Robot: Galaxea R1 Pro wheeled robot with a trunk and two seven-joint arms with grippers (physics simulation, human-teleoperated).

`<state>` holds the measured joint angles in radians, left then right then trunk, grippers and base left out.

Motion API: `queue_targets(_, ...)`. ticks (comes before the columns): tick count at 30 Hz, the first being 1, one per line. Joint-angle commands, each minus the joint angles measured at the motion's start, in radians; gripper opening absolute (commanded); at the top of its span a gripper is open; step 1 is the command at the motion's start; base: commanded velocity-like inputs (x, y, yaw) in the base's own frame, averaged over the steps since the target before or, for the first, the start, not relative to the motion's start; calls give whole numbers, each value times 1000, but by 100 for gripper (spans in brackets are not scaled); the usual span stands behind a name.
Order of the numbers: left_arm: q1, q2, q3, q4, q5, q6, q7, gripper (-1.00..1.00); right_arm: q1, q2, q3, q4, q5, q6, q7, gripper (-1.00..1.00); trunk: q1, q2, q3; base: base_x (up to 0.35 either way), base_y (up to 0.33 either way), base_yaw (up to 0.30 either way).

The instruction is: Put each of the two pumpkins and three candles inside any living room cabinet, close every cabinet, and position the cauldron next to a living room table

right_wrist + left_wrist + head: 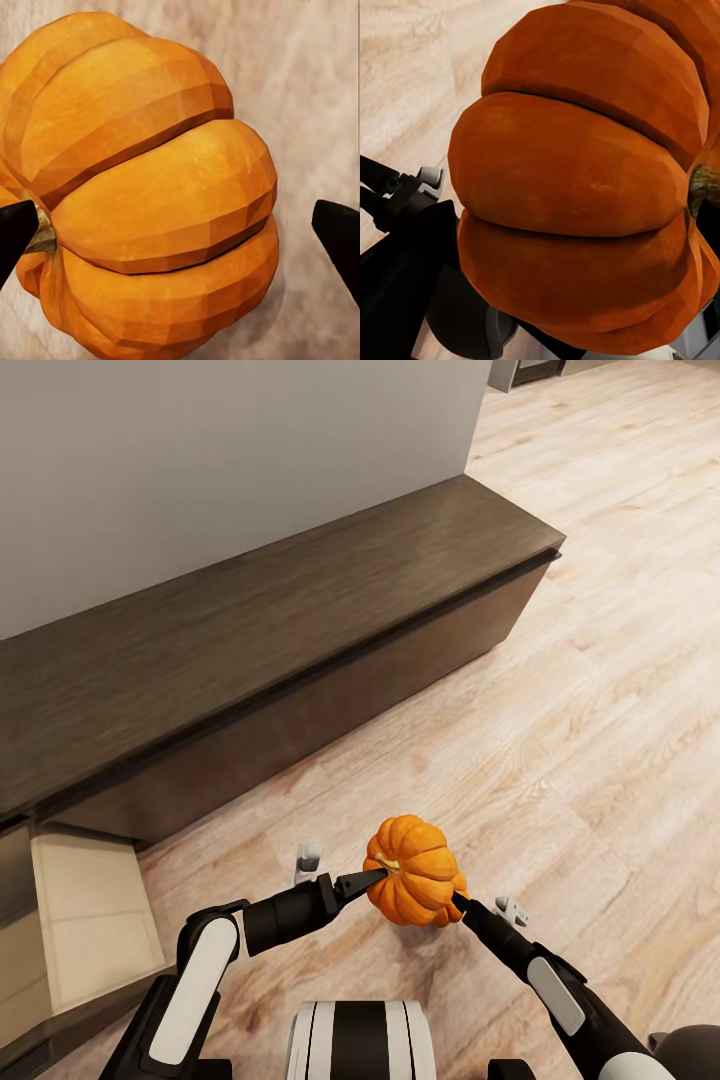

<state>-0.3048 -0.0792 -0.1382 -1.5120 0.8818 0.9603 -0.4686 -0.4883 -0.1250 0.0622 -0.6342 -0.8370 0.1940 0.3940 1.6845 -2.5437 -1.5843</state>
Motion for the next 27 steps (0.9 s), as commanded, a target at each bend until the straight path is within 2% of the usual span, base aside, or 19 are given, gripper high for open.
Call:
queue_targets(1,0,-1,1,0,-1,5,-3,-100,0,-1,6,2,2,2,-3,-100,0,0,-1,4,0,0)
queue_targets(27,0,-1,0,0,-1,5,-4,-100,0,-1,6,2,1,2,-3,-100,0,0,-1,9,0,0)
